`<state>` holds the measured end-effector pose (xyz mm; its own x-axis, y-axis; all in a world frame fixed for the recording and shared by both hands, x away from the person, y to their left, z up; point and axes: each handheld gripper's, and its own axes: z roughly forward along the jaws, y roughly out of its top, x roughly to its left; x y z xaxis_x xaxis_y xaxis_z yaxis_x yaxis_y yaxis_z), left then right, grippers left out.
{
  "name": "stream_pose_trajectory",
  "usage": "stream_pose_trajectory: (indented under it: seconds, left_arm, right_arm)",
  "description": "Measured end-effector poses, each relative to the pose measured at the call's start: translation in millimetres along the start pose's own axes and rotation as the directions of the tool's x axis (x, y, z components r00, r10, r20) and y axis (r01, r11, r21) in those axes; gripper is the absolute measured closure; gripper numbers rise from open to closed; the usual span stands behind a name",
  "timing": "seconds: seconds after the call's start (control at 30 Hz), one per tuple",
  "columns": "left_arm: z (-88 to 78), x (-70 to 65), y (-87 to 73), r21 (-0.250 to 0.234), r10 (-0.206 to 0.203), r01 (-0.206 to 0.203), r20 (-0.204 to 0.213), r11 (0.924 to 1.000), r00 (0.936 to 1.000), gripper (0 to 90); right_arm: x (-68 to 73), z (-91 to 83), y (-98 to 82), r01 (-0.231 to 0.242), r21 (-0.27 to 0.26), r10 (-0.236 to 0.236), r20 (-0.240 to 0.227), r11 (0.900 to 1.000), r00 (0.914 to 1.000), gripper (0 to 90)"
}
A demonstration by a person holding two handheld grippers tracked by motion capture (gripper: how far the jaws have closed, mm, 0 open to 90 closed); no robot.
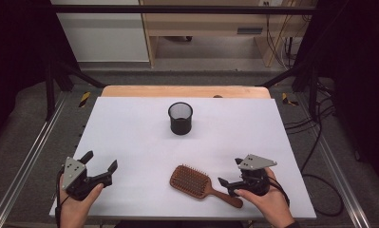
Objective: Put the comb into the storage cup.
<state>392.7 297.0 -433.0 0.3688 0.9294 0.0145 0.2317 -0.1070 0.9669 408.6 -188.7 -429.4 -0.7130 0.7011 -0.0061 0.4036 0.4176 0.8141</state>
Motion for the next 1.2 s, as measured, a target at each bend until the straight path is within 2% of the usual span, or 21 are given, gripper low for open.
stream_pose_trajectory:
  seconds: [0.17,0.23,0.33,0.43,0.7,0.93,1.2]
  left_arm:
    - [1.8,-1.7,-1.5,-0.005,0.020,-0.020,0.009,0.9998,0.9997,3.2]
    - [3.5,-2.3,-3.3,0.007,0.022,-0.022,0.000,0.9997,0.9998,3.1]
    - [6.8,-3.3,-5.4,0.026,0.025,-0.025,0.009,0.9993,0.9997,2.9]
    - [7.3,-3.7,-5.5,0.025,0.030,-0.030,0.012,0.9992,0.9995,2.9]
    - [11.3,-6.6,-6.7,0.042,0.049,-0.050,0.024,0.9979,0.9985,2.8]
    - [11.6,-7.9,-6.7,0.036,0.053,-0.054,0.036,0.9979,0.9980,2.8]
    - [14.0,-7.5,-7.2,0.040,0.049,-0.050,0.030,0.9979,0.9983,2.7]
  right_arm:
    - [3.9,3.8,1.1,0.034,0.047,-0.033,-0.021,0.998,0.9993,9.9]
    - [4.9,5.5,1.3,0.047,0.066,-0.045,-0.036,0.997,0.9983,9.9]
    - [7.3,8.0,1.6,0.073,0.104,-0.067,-0.062,0.992,0.9959,9.9]
    - [8.7,9.6,2.0,0.100,0.135,-0.090,-0.077,0.986,0.9930,9.9]
    - [11.0,12.8,0.7,0.119,0.185,-0.099,-0.112,0.976,0.9888,9.9]
    - [20.0,19.7,0.7,0.167,0.239,-0.135,-0.147,0.957,0.9799,9.7]
    - [27.8,29.8,1.5,0.197,0.278,-0.152,-0.174,0.940,0.9730,8.9]
